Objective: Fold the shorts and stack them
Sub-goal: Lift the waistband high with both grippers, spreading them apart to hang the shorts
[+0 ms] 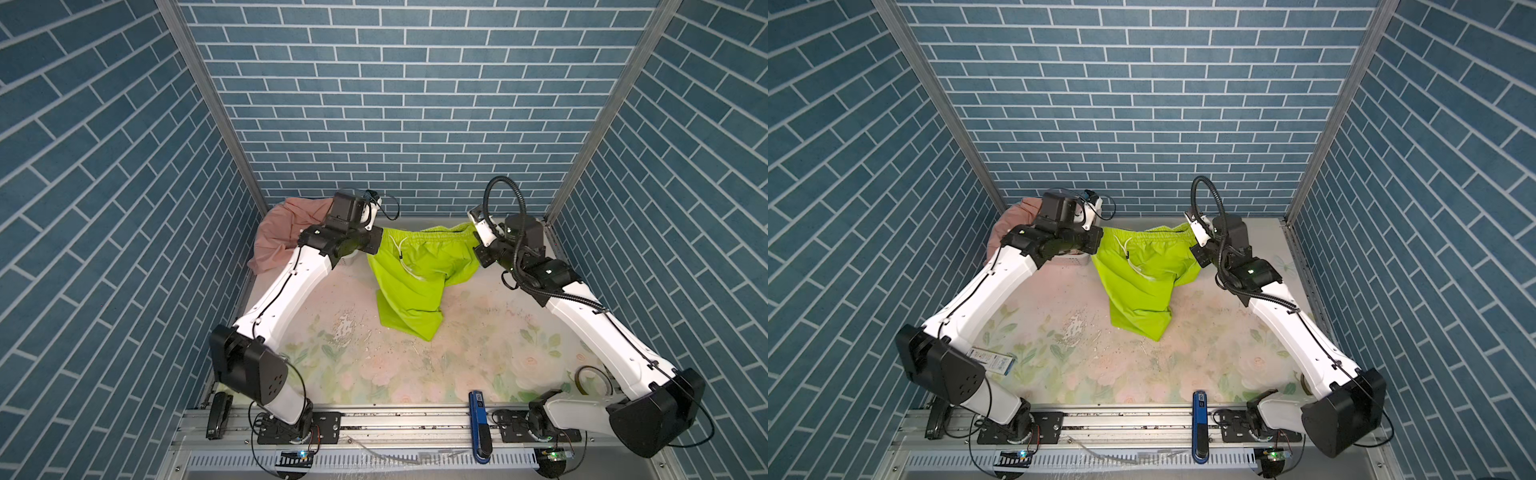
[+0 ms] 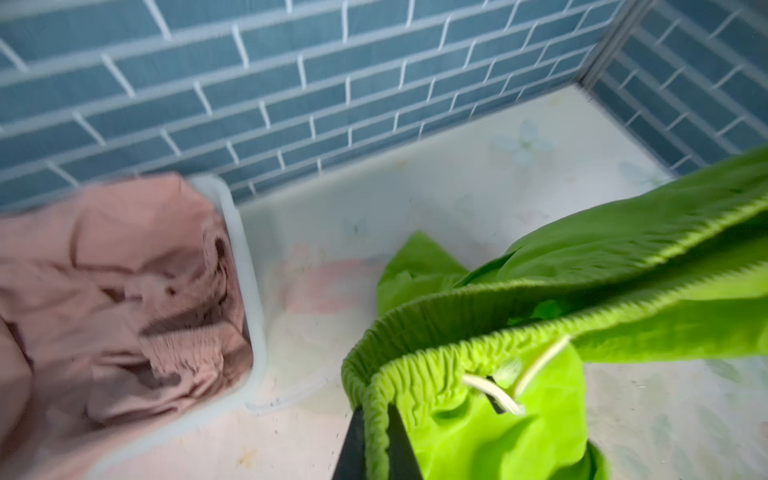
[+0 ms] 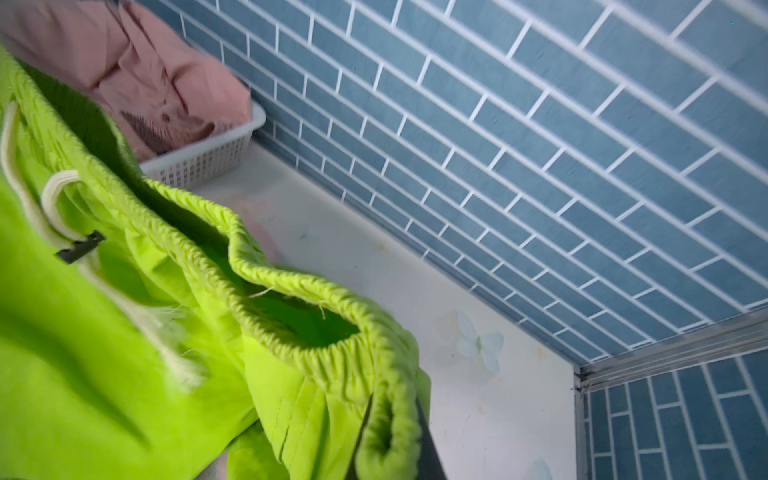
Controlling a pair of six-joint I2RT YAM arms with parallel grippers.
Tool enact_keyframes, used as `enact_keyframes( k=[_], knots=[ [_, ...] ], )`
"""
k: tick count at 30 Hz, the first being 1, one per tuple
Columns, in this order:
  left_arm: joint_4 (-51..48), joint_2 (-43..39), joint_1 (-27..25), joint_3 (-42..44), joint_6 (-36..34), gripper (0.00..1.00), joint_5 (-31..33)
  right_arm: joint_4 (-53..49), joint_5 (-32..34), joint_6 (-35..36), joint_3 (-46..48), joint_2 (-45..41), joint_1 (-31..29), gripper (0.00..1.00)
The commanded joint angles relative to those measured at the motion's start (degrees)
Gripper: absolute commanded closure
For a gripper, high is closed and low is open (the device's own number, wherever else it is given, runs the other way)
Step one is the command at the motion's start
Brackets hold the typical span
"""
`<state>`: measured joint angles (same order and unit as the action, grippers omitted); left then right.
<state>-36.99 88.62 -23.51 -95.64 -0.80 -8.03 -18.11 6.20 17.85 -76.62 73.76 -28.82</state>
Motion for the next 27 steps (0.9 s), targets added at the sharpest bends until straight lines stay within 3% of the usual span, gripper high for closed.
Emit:
enact_keyframes(
  k=[1, 4, 8, 11, 18, 23, 27],
  knots=[
    [-5.1, -2.2, 0.3, -4.9, -7.0, 1.0, -4.2, -4.6, 0.6, 1.2, -6.8, 0.5, 1.0, 1.0],
    [-8.8, -3.5, 0.5, -11.3, -10.5, 1.0, -2.1, -5.1, -1.8, 0.8, -12.4, -0.8, 4.0, 1.0],
    [-14.8, -3.6, 0.6, -21.1, -13.8, 1.0, -0.9, -8.4, -12.4, -0.2, -20.4, 0.6, 7.4, 1.0],
    [-17.9, -3.0, 0.6, -26.8, -14.2, 1.0, -2.8, -12.7, -16.8, 0.6, -25.2, 1.9, 7.5, 1.0],
    [-29.2, 0.4, 0.5, -41.8, -11.1, 1.0, 0.6, -19.0, -25.5, -1.3, -31.4, -1.5, 10.2, 1.0],
    [-31.5, -4.2, 0.0, -40.4, -6.6, 1.0, -0.3, -24.7, -28.5, -1.1, -34.7, -5.4, 10.6, 1.0],
    [-30.3, -8.8, -0.6, -36.0, -3.4, 1.0, -1.2, -24.5, -26.6, -1.9, -33.9, -8.3, 10.6, 1.0]
  ],
)
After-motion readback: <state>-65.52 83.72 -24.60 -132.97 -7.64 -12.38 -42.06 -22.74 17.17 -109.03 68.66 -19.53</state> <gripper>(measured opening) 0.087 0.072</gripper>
